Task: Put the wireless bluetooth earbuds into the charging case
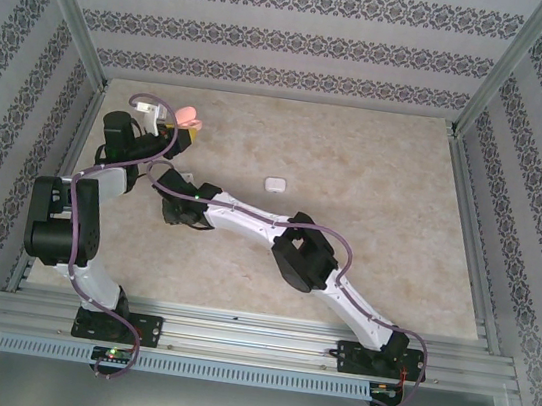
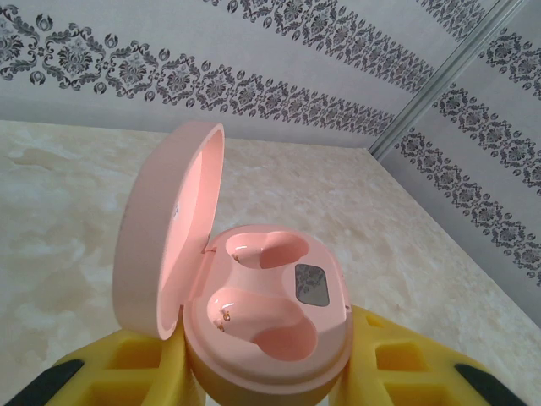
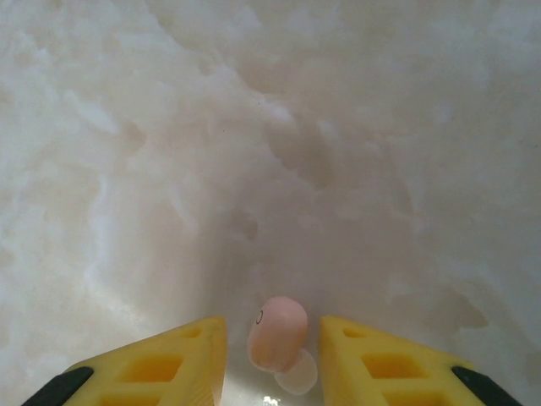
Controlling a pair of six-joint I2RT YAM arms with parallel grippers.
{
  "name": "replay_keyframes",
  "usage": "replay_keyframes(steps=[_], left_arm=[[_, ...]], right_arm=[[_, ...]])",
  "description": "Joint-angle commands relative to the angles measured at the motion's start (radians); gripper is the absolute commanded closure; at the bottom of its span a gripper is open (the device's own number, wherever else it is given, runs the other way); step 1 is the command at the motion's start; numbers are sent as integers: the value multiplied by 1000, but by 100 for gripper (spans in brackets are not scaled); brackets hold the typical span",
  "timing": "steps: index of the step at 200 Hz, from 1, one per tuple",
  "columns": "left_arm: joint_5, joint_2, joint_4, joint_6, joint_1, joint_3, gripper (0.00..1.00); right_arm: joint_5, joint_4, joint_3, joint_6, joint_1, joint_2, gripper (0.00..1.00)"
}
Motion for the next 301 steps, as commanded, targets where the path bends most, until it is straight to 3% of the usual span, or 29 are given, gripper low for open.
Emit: replay_keyframes(steps=[1, 68, 132, 190, 219, 255, 301], left_arm=[[32, 15, 68, -13, 13, 17, 86], [50, -2, 69, -24, 15, 10, 86], [70, -68, 81, -49, 13, -37, 87], [134, -154, 375, -213, -20, -221, 89], [159, -220, 404, -195, -86, -277, 89], [179, -324, 385, -121, -194, -326, 89], [119, -518, 147, 101, -367, -359, 88]], right_arm=[[10, -22, 35, -14, -2, 29, 66], [-33, 12, -80, 24, -16, -37, 78], [-42, 225, -535, 108, -45, -335, 81], [14, 344, -974, 192, -54, -715, 81], [64, 322, -1114, 208, -50, -950, 81], [150, 208, -1142, 167, -37, -1234, 80], [196, 169, -1088, 82, 2, -1436, 79]])
